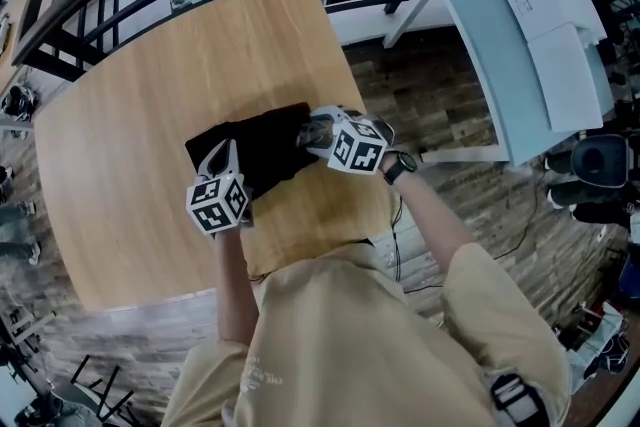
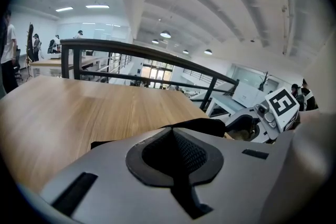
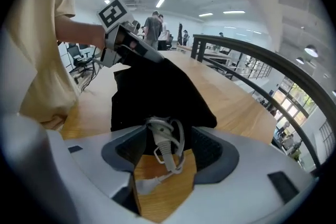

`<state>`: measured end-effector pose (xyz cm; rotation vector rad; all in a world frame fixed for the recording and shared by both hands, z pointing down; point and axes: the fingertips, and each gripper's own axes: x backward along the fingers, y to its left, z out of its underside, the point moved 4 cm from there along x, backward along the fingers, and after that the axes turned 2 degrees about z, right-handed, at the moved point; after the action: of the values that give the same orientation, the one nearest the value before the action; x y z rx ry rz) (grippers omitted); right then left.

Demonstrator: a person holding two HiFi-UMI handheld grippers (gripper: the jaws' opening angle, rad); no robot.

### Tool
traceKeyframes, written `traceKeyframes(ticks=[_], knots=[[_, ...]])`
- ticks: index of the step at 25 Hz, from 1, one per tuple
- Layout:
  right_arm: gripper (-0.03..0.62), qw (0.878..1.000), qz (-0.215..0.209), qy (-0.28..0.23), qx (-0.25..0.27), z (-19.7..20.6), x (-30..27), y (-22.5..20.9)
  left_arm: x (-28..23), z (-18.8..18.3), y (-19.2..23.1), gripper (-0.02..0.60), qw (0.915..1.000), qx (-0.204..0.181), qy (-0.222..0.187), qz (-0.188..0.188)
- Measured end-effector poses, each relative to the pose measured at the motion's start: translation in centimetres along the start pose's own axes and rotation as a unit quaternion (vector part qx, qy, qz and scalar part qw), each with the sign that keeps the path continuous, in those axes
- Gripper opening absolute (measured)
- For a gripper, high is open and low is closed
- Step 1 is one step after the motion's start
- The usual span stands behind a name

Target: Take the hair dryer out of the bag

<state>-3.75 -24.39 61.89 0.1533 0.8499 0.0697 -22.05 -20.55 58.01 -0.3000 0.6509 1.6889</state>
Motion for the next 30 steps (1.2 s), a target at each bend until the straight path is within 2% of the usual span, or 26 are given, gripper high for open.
traceKeyframes(ticks=[9, 13, 23, 26, 30], knots=[[0.252, 0.993, -0.095, 0.036, 0.060, -0.2, -4.3, 1.2, -0.4, -0.2, 0.0, 0.017, 0.9999, 0.010, -0.003, 0.004], [0.252, 0.991, -0.113, 0.031, 0.063, -0.7, -5.9, 1.8, -0.5, -0.1, 0.0, 0.017, 0.9999, 0.015, -0.002, 0.003], [0.250, 0.992, -0.109, 0.021, 0.060, -0.7, -6.7, 2.5, -0.6, 0.6, 0.1, 0.017, 0.9998, 0.020, 0.006, 0.002], [0.247, 0.994, -0.096, 0.010, 0.061, -0.6, -5.9, 2.7, -0.6, 0.9, 0.2, 0.017, 0.9997, 0.021, 0.009, 0.002], [0.241, 0.993, -0.075, 0.007, 0.088, -0.2, -4.5, 2.7, -0.7, 1.2, 0.0, 0.017, 0.9997, 0.023, 0.011, 0.001]])
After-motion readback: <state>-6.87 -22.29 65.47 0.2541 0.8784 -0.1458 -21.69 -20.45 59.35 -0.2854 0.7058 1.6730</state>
